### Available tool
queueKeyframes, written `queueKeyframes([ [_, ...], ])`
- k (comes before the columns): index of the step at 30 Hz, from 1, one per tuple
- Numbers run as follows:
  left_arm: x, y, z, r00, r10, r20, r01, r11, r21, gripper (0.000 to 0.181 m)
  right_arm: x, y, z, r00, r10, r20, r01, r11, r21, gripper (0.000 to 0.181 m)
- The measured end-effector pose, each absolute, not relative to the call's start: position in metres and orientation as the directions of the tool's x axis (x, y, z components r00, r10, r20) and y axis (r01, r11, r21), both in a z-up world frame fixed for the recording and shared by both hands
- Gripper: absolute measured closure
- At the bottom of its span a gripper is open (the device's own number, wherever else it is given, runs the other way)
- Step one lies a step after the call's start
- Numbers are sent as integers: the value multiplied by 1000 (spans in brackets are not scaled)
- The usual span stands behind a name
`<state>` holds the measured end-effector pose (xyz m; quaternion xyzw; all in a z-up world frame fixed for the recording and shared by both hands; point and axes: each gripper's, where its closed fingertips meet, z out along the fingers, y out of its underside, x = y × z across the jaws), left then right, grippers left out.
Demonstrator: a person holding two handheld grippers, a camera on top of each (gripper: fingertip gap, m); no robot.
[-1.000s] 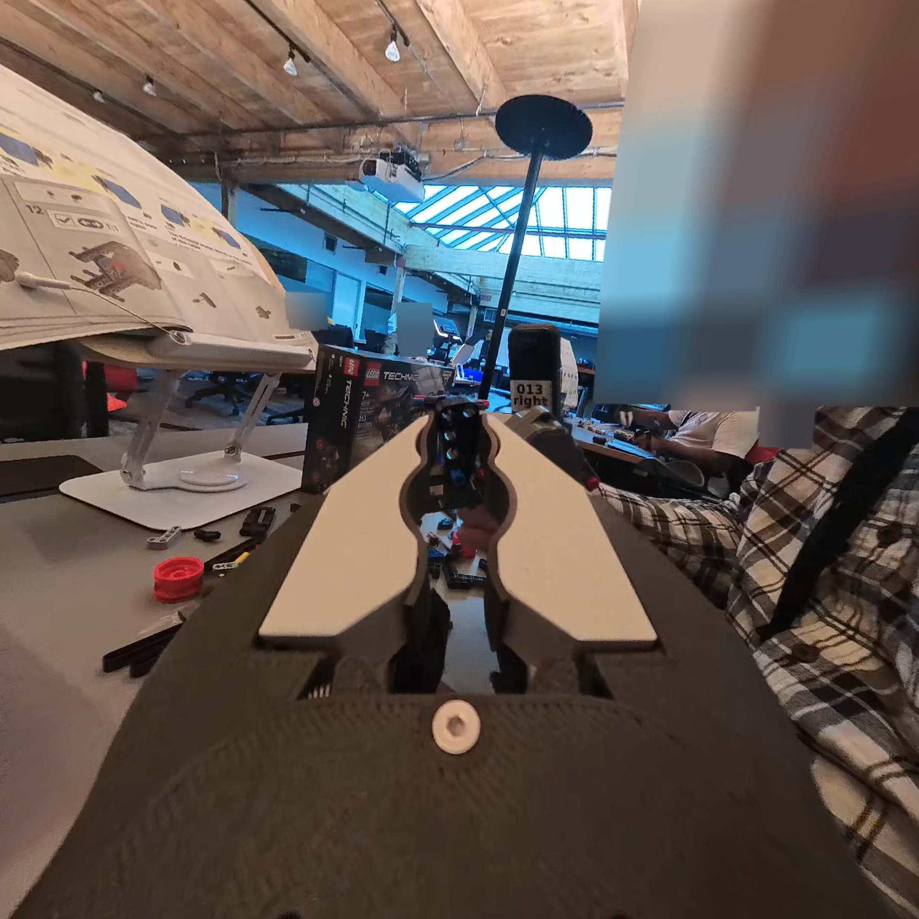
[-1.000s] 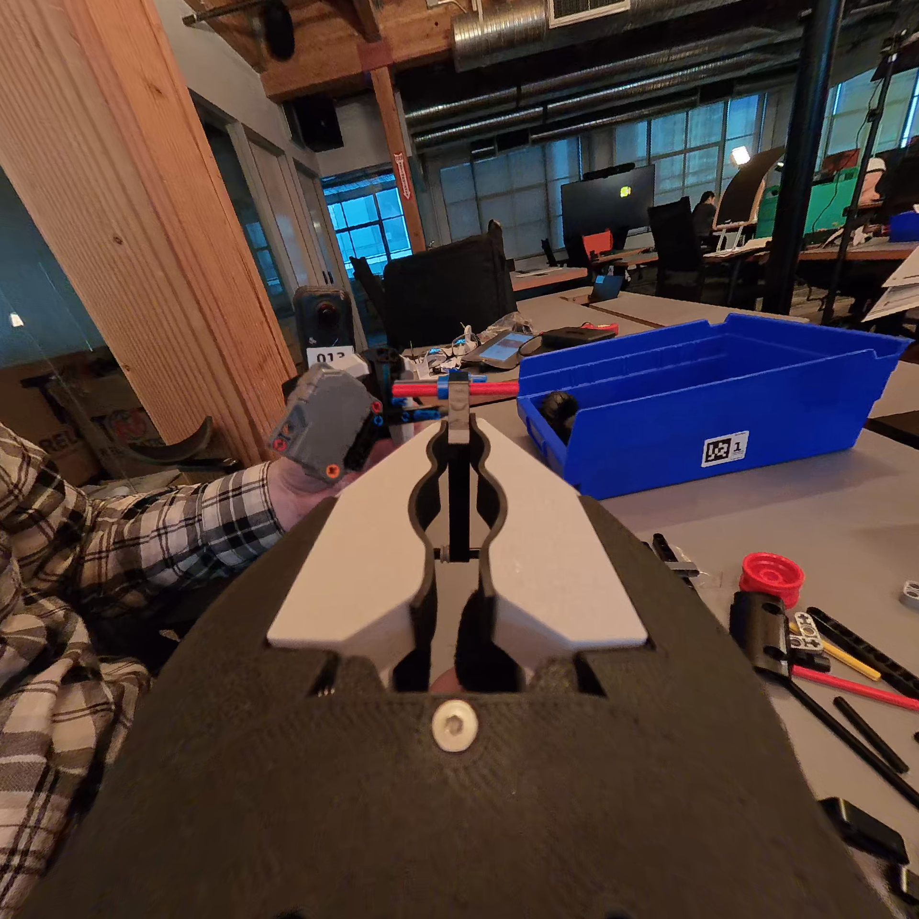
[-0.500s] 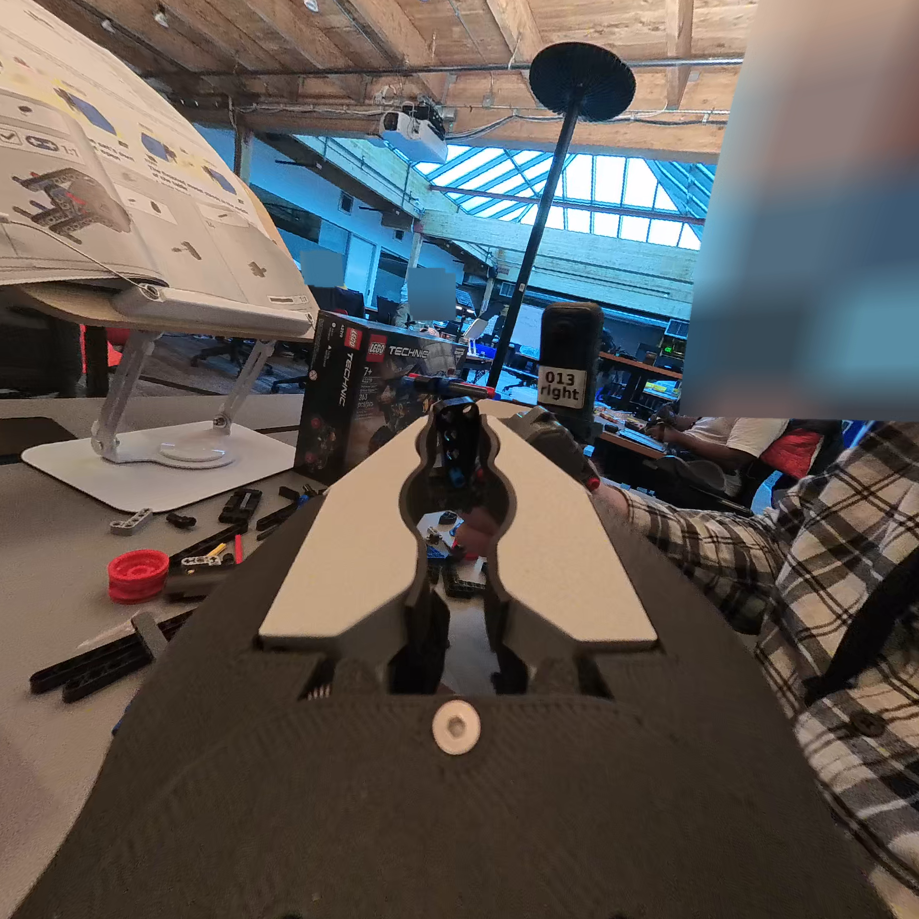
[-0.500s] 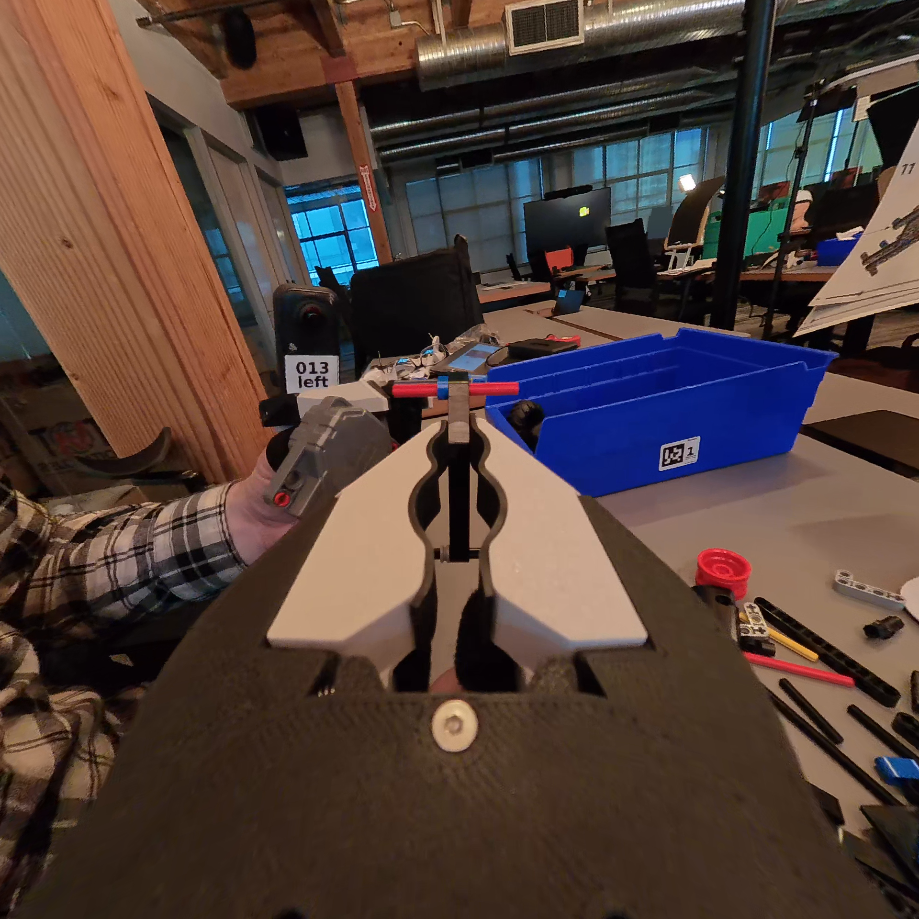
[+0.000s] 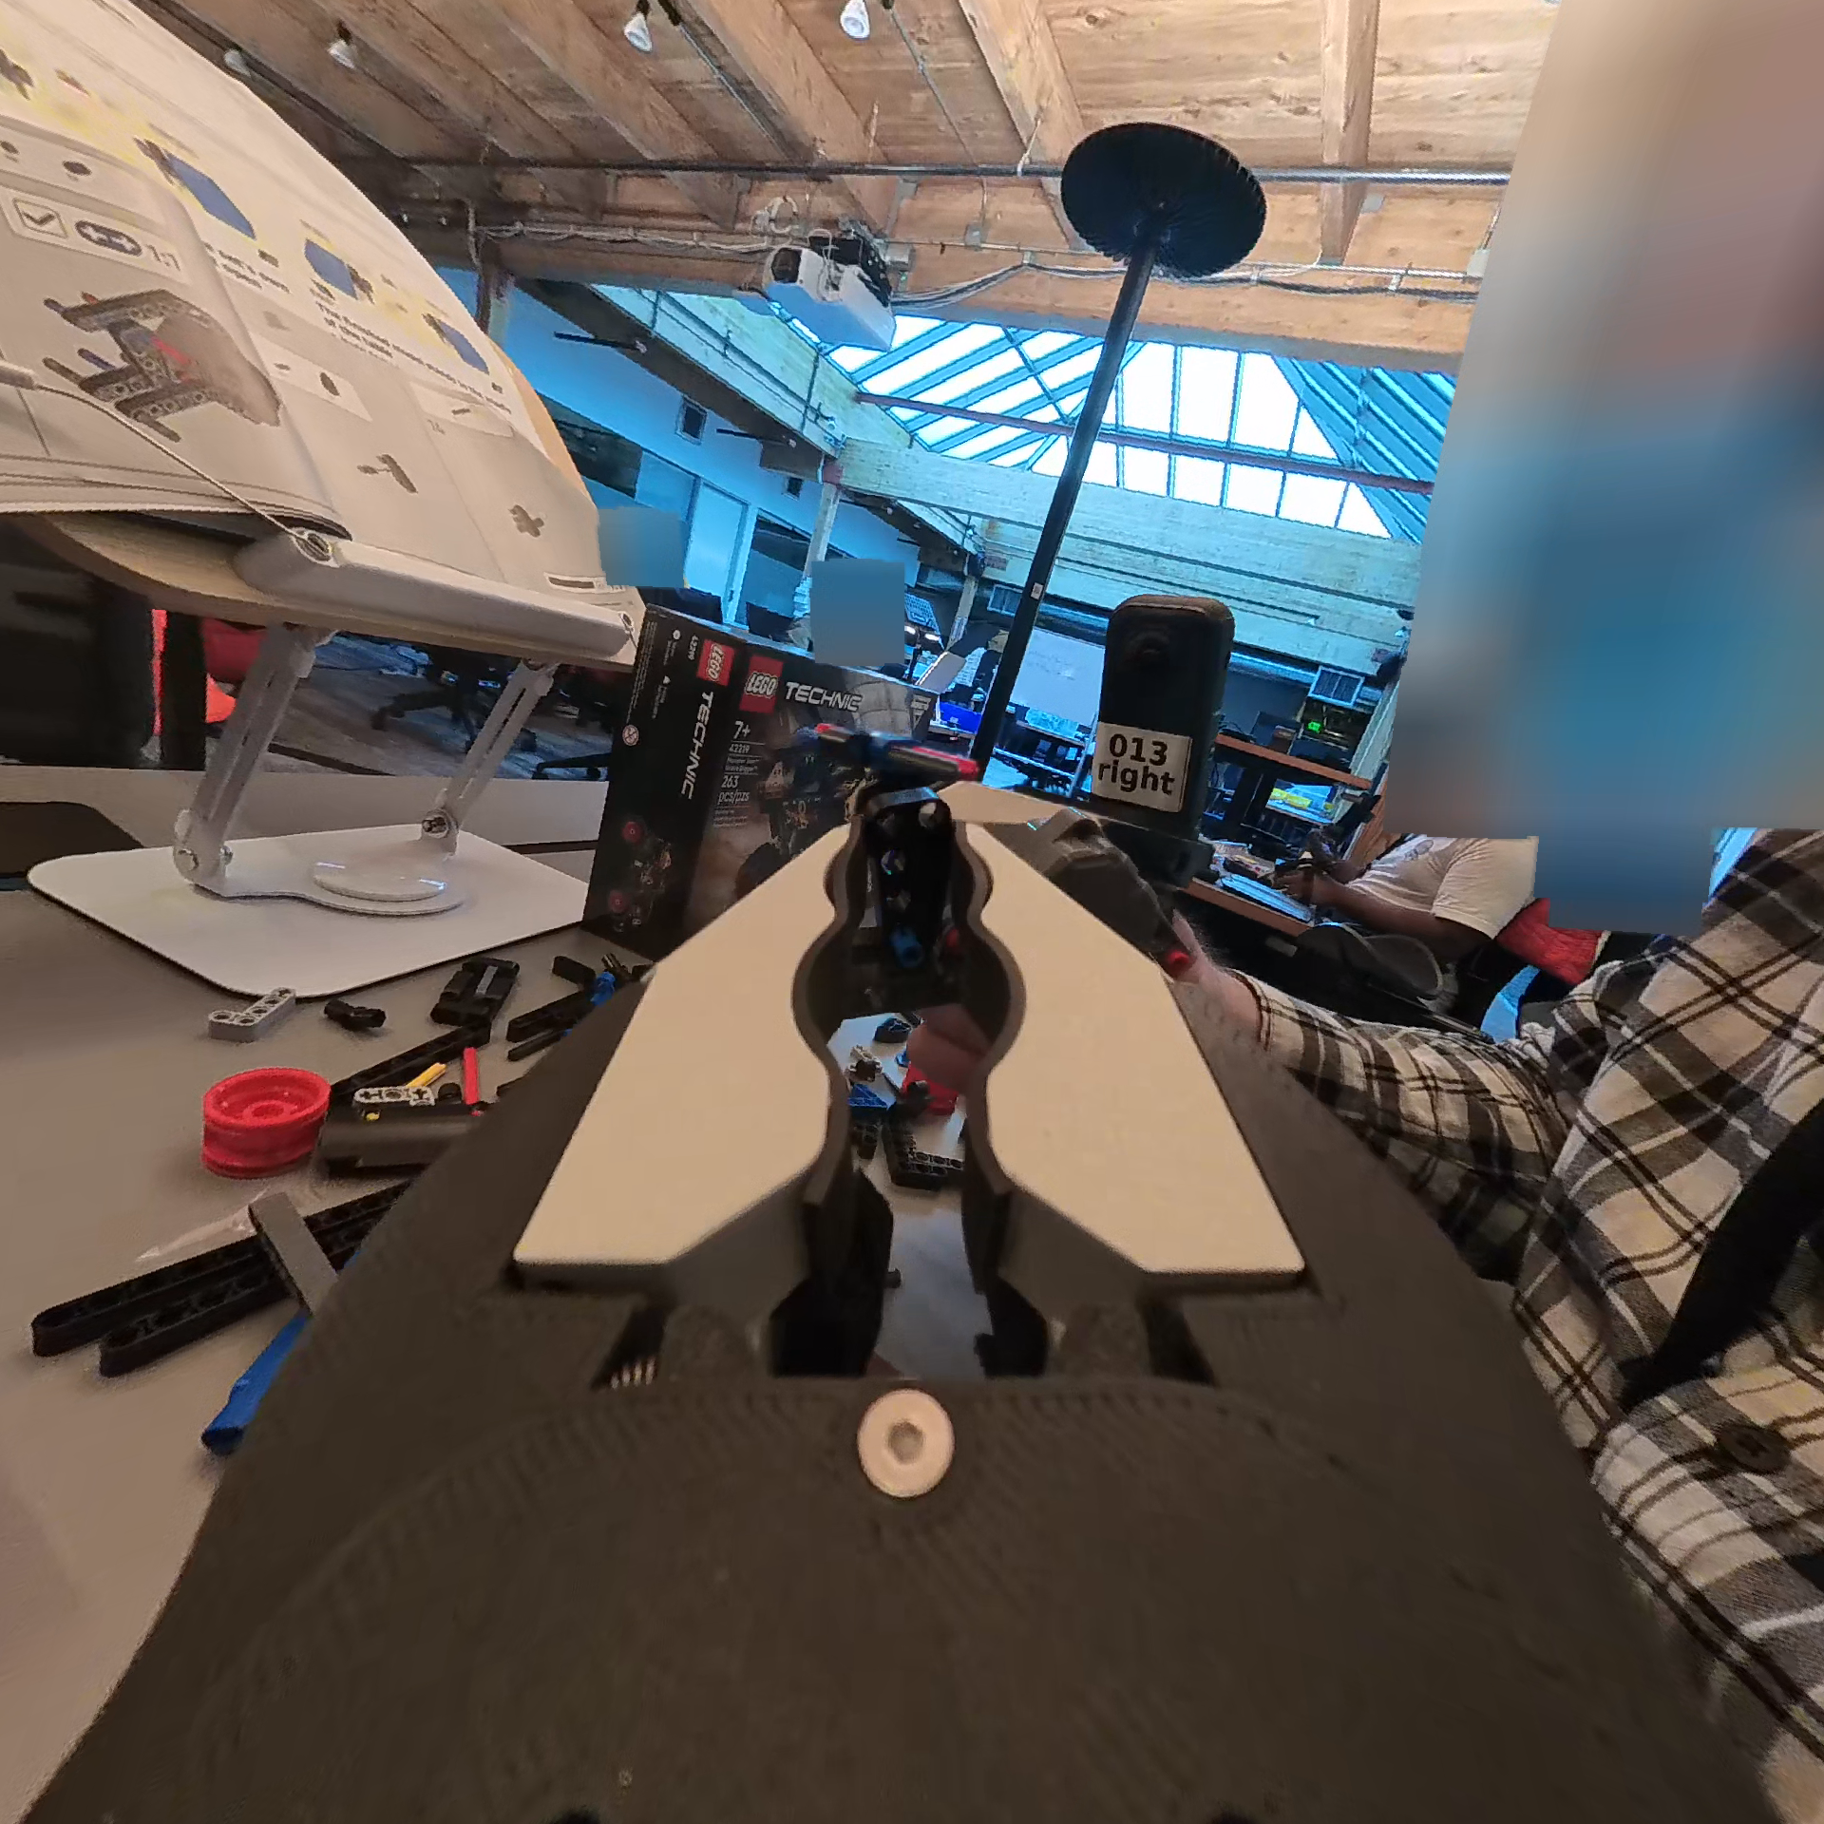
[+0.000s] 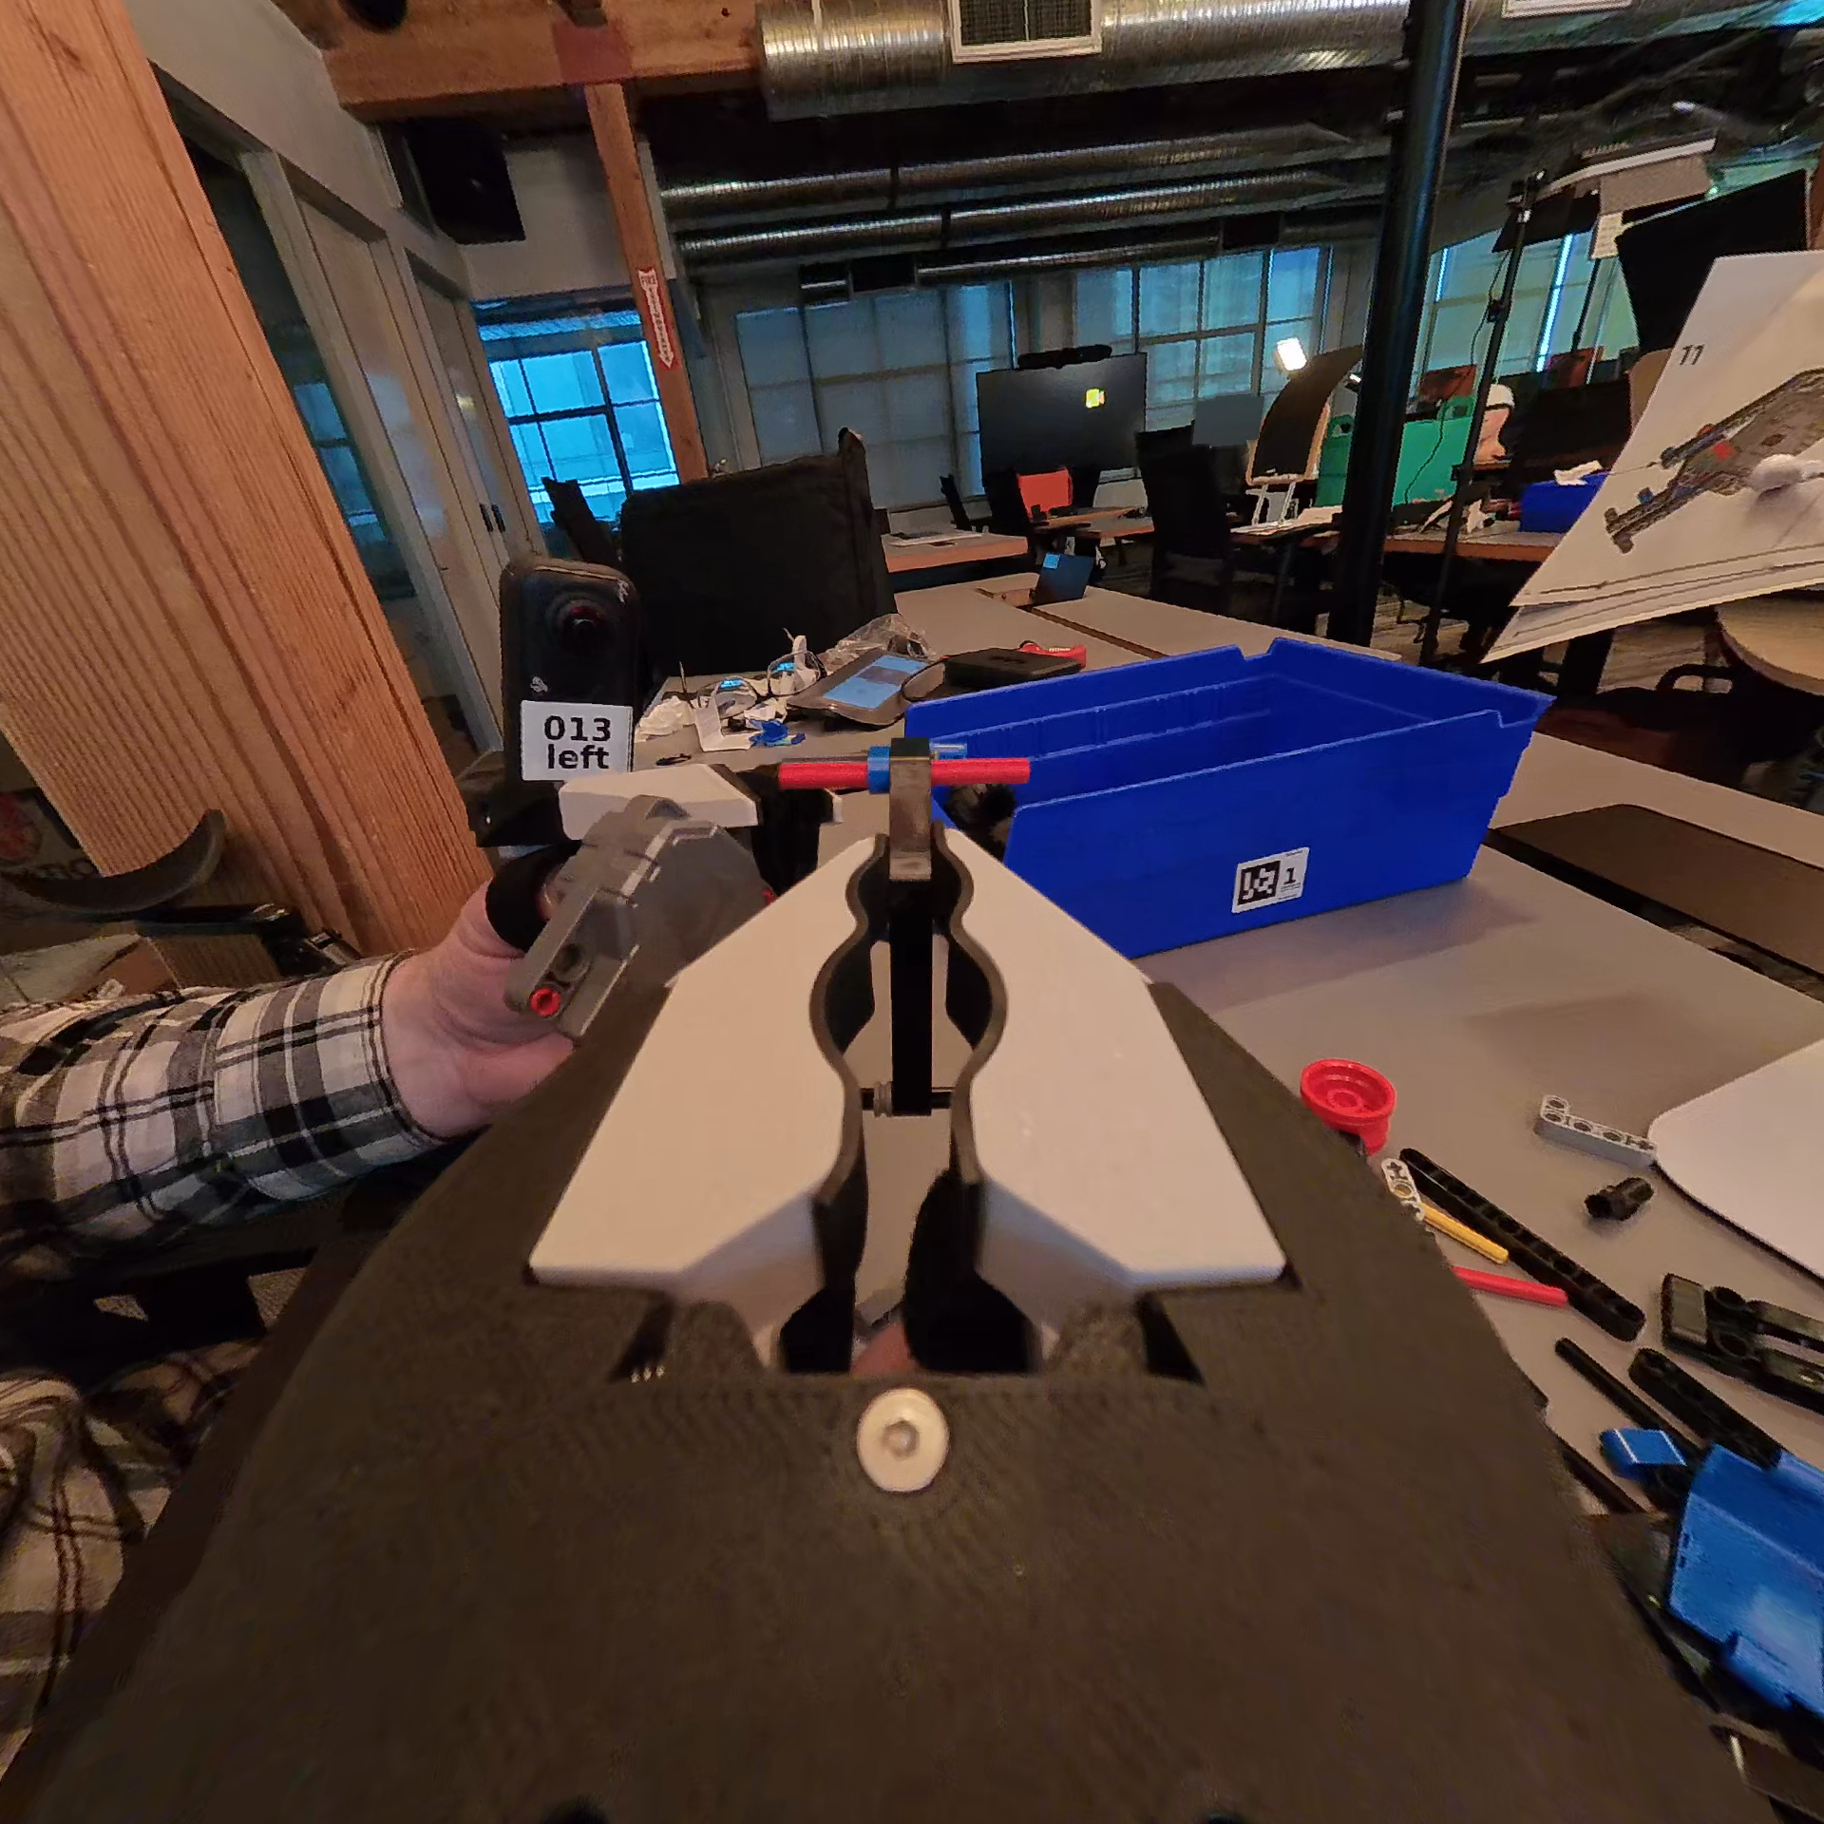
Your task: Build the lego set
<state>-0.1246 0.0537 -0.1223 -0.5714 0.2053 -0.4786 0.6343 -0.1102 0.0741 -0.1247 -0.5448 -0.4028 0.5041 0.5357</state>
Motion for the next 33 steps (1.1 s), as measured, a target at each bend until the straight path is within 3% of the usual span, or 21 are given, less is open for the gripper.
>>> queueKeyframes([
  [21, -124, 46, -109, 380, -866, 325, 473, -120, -873, 168, -111, 69, -114, 372, 893, 254, 16, 268, -963, 176],
  [33, -123, 41, -102, 267, -890, 370, 541, -179, -822, 168, -110, 64, -105, 405, 857, 318, 33, 334, -942, 176],
])
